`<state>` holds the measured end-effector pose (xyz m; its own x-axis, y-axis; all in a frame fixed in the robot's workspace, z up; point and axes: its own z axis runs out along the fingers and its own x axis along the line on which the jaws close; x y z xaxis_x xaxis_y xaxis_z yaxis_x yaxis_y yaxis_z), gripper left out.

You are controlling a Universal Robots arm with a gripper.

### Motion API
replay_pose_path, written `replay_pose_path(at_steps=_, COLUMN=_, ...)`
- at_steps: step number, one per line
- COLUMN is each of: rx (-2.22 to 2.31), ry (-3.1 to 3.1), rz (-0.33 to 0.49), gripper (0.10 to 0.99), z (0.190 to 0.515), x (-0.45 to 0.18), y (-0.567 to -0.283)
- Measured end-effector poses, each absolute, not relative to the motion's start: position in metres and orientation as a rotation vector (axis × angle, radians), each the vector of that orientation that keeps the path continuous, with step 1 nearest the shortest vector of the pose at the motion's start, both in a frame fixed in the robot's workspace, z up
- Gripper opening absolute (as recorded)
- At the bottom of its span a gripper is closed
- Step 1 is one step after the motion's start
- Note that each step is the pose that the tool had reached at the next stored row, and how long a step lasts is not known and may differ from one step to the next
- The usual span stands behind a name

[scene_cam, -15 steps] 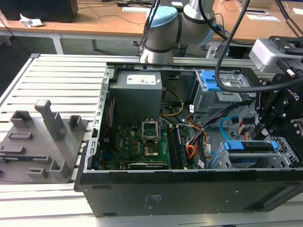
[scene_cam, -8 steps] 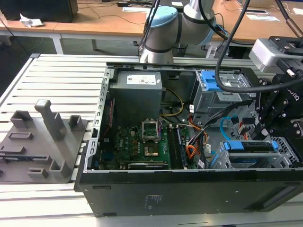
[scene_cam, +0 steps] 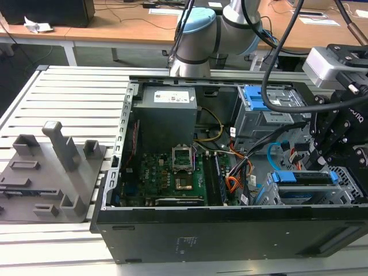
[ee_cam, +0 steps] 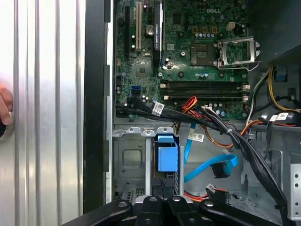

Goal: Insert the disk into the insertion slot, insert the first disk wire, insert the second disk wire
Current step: 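Insert the first disk wire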

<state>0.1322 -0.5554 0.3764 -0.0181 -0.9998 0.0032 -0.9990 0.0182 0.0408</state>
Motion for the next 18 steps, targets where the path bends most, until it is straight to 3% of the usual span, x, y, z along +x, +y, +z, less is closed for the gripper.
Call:
replay_pose_path(at_steps=1, rx=2.179, ry=-2.219, rz=-0.042, gripper=0.114, z=0.376, x=0.132, y=-0.555)
replay_pose_path(at_steps=3, rx=2.179, ry=-2.219, rz=-0.042, gripper=0.239, z=0.376, x=0.132, y=-0.555)
replay_pose_path(at_steps=8, rx=2.179, ry=-2.219, rz=-0.042, gripper=0.239, z=0.376, x=0.139, y=-0.508)
replay_pose_path(at_steps=18, rx=2.062, ry=-2.322, rz=-0.034, gripper=0.239, z=0.368, x=0.152, y=-0.502)
